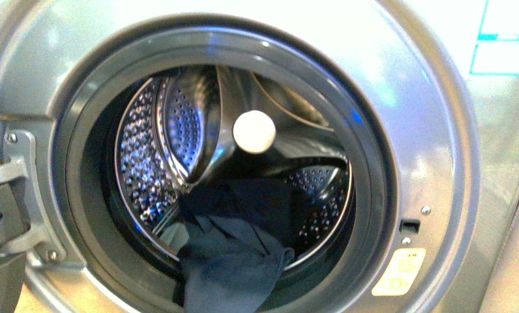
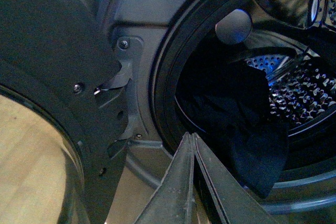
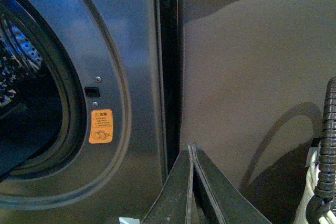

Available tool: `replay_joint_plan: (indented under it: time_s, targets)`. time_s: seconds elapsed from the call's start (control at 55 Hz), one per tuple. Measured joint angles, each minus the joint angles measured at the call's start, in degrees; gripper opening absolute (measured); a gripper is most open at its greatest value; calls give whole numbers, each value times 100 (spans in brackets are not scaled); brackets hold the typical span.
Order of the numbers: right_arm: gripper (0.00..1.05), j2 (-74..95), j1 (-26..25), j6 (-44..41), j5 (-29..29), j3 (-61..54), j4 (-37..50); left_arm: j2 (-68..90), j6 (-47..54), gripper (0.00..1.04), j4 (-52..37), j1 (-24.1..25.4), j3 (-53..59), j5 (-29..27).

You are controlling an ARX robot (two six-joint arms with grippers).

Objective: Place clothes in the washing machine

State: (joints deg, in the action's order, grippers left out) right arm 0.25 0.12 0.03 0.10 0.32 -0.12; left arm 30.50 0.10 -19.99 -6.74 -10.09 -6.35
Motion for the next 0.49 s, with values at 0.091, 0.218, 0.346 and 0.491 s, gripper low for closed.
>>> replay_joint_plan:
  time_s: [0.091, 0.218, 0.346, 0.491]
  targets:
    - [2, 0, 0, 0, 0, 0, 0, -284, 0, 4, 31, 428, 190, 542]
    - [2, 0, 0, -2, 0, 0, 0, -608, -9, 4, 133, 649, 402, 619]
    - [2, 0, 0, 0, 0, 0, 0, -839, -11, 4, 245, 654, 535, 640]
    - [2, 0, 0, 0, 0, 0, 0, -1134, -13, 4, 417, 654, 660, 638]
